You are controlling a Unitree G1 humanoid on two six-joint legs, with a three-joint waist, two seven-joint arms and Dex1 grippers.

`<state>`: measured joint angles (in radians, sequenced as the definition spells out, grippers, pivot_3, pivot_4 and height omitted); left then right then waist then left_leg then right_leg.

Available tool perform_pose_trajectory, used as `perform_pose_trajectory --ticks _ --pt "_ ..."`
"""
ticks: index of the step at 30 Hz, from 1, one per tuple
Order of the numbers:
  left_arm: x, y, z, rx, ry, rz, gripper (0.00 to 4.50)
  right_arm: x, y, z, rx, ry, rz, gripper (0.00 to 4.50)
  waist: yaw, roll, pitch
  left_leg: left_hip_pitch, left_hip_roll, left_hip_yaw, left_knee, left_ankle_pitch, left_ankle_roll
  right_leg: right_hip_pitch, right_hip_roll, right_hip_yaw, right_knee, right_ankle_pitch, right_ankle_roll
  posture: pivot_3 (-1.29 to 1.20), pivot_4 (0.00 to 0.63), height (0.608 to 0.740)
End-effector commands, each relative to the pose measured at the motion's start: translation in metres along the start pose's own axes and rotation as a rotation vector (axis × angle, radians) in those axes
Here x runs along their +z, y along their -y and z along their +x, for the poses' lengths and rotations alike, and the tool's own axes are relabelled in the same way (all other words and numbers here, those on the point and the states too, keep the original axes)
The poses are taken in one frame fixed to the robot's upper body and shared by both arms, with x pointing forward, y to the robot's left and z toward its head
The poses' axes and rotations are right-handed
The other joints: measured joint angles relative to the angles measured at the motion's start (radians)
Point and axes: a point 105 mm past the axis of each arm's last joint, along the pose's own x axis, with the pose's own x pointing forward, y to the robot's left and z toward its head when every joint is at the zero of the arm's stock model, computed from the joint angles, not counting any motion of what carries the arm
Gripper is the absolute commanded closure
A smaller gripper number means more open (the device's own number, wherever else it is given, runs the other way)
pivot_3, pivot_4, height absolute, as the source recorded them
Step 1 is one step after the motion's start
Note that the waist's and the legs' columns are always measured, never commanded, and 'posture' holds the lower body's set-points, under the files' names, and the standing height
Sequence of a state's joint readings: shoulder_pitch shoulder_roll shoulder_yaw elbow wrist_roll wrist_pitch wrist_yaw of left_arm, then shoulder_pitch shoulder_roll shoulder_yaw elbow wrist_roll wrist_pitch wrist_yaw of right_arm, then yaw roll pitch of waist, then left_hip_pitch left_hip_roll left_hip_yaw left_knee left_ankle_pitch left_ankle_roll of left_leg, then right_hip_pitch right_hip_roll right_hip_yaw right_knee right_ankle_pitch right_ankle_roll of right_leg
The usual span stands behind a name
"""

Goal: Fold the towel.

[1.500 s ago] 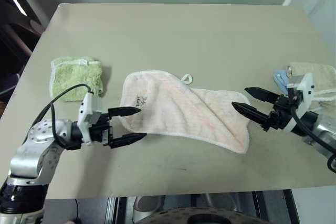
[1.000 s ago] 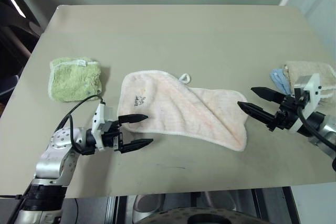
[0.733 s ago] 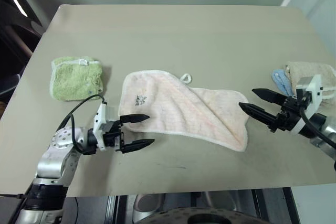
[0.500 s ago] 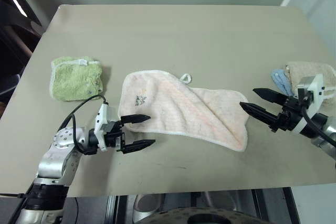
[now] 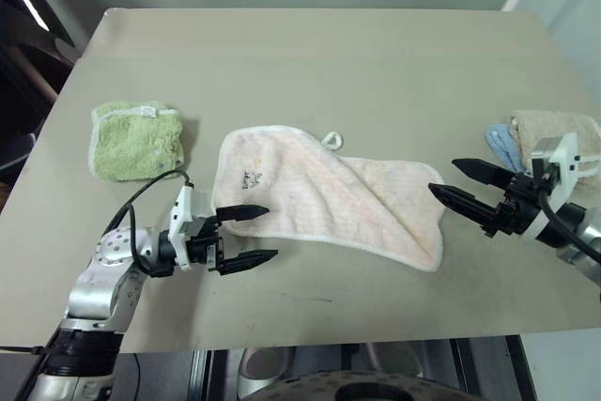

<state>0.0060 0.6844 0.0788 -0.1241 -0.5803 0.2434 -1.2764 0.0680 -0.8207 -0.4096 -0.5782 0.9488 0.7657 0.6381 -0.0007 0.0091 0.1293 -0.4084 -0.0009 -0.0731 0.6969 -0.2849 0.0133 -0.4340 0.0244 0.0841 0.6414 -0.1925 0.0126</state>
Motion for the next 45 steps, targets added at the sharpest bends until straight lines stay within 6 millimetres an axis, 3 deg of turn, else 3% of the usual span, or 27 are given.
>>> perform_pose_trajectory --ticks 1,12,13,15,16,18,21,30,35,39,45 --pt "0.008 0.002 0.003 -0.012 0.011 0.038 0.0 0.01 -0.003 -0.003 0.005 0.03 -0.035 0.53 0.0 0.0 0.0 0.0 0.0 0.0 0.0 0.0 0.0 0.0 0.0 0.0 0.0 0.0 0.0 0.0 0.15 0.733" --pt "0.008 0.002 0.003 -0.012 0.011 0.038 0.0 0.01 -0.003 -0.003 0.005 0.03 -0.035 0.53 0.0 0.0 0.0 0.0 0.0 0.0 0.0 0.0 0.0 0.0 0.0 0.0 0.0 0.0 0.0 0.0 0.15 0.733" --pt "0.015 0.007 0.013 -0.031 0.029 0.042 0.0 0.006 0.006 -0.004 -0.013 0.009 -0.021 0.53 0.0 0.0 0.0 0.0 0.0 0.0 0.0 0.0 0.0 0.0 0.0 0.0 0.0 0.0 0.0 0.0 0.15 0.733" --pt "0.033 0.018 0.029 -0.053 0.073 0.06 0.0 0.005 0.018 -0.004 -0.032 -0.01 -0.007 0.02 0.001 0.0 0.0 0.0 0.0 0.0 0.0 0.0 0.0 0.0 0.0 0.0 0.0 0.0 0.0 0.0 0.15 0.733" --pt "0.058 0.021 0.046 -0.047 0.141 0.126 0.0 0.002 0.019 0.003 -0.023 -0.04 0.001 0.02 0.001 0.0 0.0 -0.001 -0.001 0.0 0.001 0.0 0.0 0.001 0.0 0.0 -0.001 0.0 0.0 0.0 0.15 0.733" --pt "0.087 0.024 0.064 -0.037 0.238 0.192 0.0 -0.008 0.032 0.019 -0.018 -0.141 0.013 0.02 0.003 -0.001 0.001 0.0 -0.002 0.0 0.002 0.001 0.002 0.002 -0.001 0.0 -0.001 0.001 0.002 0.0 0.15 0.733" --pt "0.097 0.025 0.071 -0.024 0.273 0.205 0.0 -0.007 0.04 0.031 -0.008 -0.175 0.0 0.02 -0.003 0.0 0.0 0.001 -0.002 0.001 0.002 0.004 0.003 0.004 -0.002 0.0 -0.003 0.006 0.004 0.0 0.15 0.733" --pt "0.086 0.022 0.065 -0.016 0.244 0.195 0.0 -0.014 0.046 0.044 0.011 -0.196 0.076 0.02 -0.004 0.001 0.0 0.006 0.0 0.001 -0.006 0.007 -0.002 0.005 -0.001 0.0 -0.001 0.005 0.011 0.0 0.15 0.733" --pt "0.081 0.02 0.063 -0.004 0.223 0.196 0.0 -0.011 0.06 0.05 -0.001 -0.184 0.114 0.02 -0.001 0.001 0.0 0.006 -0.001 0.001 -0.006 0.007 -0.001 0.005 -0.001 0.001 -0.002 0.004 0.011 0.0 0.15 0.733" --pt "0.079 0.025 0.072 -0.028 0.22 0.184 0.0 -0.011 0.082 0.057 -0.029 -0.192 0.144 0.02 0.0 0.001 0.0 0.006 0.0 0.001 -0.006 0.007 -0.001 0.005 -0.001 0.001 -0.002 0.005 0.01 0.0 0.15 0.733" --pt "0.078 0.026 0.077 -0.049 0.208 0.197 0.0 -0.017 0.094 0.054 -0.014 -0.237 0.206 0.02 0.003 0.001 0.0 0.006 0.0 0.001 -0.007 0.007 -0.001 0.004 -0.001 0.0 -0.002 0.005 0.01 0.0 0.15 0.733"
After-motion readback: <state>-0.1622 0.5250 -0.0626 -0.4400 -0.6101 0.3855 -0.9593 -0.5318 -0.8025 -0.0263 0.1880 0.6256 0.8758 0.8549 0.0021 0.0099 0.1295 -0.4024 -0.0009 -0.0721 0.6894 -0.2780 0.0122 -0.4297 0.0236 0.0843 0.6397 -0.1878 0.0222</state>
